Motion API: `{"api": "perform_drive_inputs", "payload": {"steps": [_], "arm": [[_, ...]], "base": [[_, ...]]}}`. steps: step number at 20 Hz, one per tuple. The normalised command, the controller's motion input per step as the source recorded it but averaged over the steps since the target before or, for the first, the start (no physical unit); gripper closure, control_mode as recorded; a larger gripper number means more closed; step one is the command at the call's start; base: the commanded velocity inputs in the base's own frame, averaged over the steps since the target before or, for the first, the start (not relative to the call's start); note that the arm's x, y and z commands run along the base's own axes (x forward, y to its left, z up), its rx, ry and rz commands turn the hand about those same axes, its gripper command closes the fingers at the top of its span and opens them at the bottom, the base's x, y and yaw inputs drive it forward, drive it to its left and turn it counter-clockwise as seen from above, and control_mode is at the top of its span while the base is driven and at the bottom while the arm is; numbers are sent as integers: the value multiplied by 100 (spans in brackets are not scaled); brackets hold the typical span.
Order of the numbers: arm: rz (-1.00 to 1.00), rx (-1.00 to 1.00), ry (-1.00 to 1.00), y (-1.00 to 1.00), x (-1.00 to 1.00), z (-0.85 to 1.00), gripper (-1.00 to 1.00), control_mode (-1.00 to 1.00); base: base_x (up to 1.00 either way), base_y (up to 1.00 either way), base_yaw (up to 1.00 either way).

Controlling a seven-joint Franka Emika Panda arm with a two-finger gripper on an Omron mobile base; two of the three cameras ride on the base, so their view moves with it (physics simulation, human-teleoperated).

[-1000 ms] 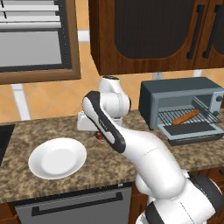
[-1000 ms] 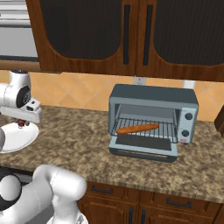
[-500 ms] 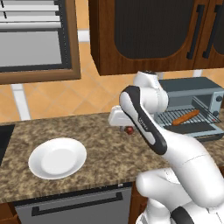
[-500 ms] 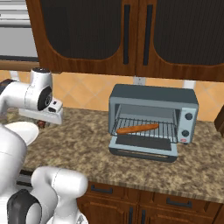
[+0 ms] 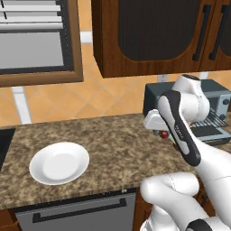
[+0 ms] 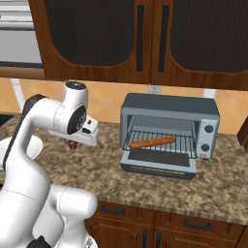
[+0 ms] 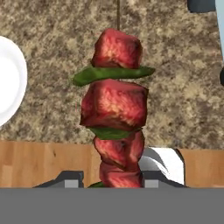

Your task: Pick up the kebab skewer and baguette bread, and place them inside the toaster oven. Close the toaster oven door and start by setting the timer.

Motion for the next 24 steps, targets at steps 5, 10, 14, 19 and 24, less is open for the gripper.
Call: {"api": "perform_drive_inputs", "payload": {"steps": [5,10,14,19,24], "arm": [[-10,0,0,-100,0,6,100,-100],[-4,0,0,-100,0,1,100,-100],[-1,0,0,-100,0,1,100,-100],[0,0,0,-100,0,3,100,-100],[-1,0,-1,-100,9,0,100,-100]], "base": [[0,0,0],[0,0,0],[0,0,0],[0,0,0],[0,0,0]]}}
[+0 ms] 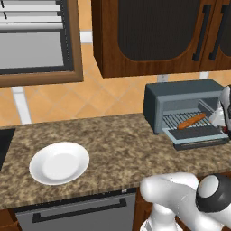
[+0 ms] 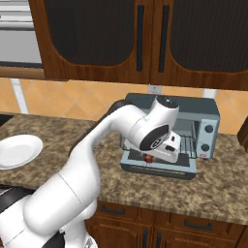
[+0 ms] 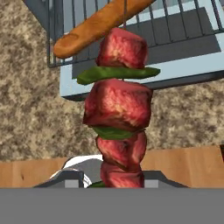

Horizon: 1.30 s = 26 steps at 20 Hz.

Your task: Pick up the kebab skewer and baguette bread, and place them inside the toaster oven. Close the toaster oven door and start by setting the timer.

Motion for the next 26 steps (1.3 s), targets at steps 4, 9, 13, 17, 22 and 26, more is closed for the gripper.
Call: {"api": "perform_drive_inputs", "payload": {"steps": [4,9,13,17,22,26], "arm": [[-1,-3,-5,-62,30,0,100,-100],[0,-15,-12,0,29,0,100,-100],[0,-15,-1,-11,29,-14,100,-100],[0,-5,0,-30,14,-13,100,-100],[0,0,0,-32,17,-21,100,-100],[0,0,0,-29,34,-9,100,-100]], "base": [[0,0,0],[0,0,0],[0,0,0],[0,0,0],[0,0,0],[0,0,0]]}}
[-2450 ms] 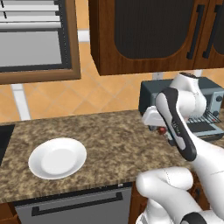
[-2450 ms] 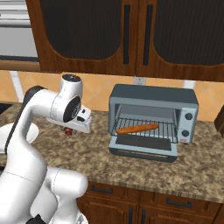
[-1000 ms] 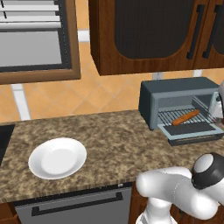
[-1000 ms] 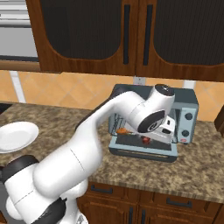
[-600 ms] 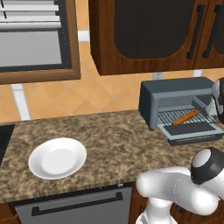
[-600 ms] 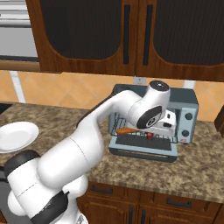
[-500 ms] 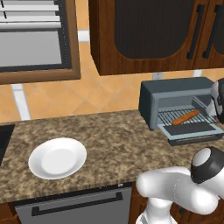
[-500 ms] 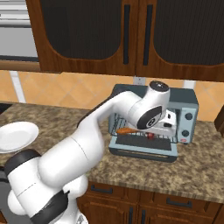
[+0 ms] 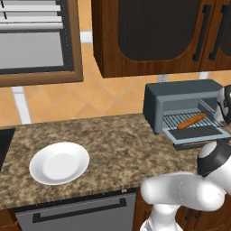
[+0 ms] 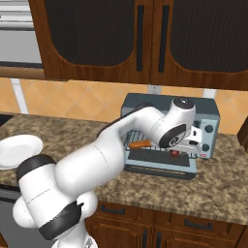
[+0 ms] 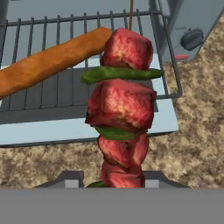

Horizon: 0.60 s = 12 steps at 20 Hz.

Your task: Pick up the kebab skewer and baguette bread, and place them inside the toaster oven. Close the toaster oven door and start by setting the timer.

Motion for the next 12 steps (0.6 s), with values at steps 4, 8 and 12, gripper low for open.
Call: {"api": "perform_drive_inputs", "payload": {"steps": [4,8,12], "arm": [[0,0,2,-23,29,-7,100,-100],[0,0,1,-11,19,-17,100,-100],[0,0,1,-1,28,-18,100,-100]], "base": [[0,0,0],[0,0,0],[0,0,0]]}}
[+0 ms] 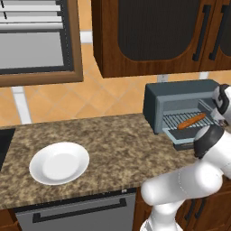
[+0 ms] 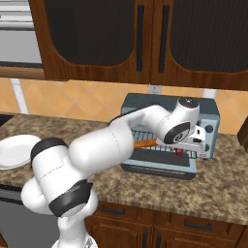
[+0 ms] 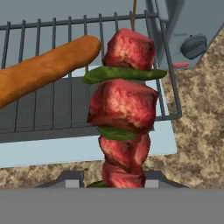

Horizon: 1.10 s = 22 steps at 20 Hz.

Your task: Pick up the kebab skewer and baguette bread, and place them inside the toaster oven. Close the toaster oven door and start by setting the timer.

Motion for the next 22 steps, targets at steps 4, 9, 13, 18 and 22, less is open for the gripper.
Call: {"api": "perform_drive_inputs", "payload": {"steps": [4,9,13,18,22], "arm": [[0,0,0,-5,25,-12,100,-100],[0,0,0,-14,25,-11,100,-100],[0,0,0,-9,28,-2,100,-100],[0,0,1,-1,28,-2,100,-100],[0,0,0,0,16,-10,100,-100]], "base": [[0,0,0],[0,0,0],[0,0,0],[0,0,0],[0,0,0]]}}
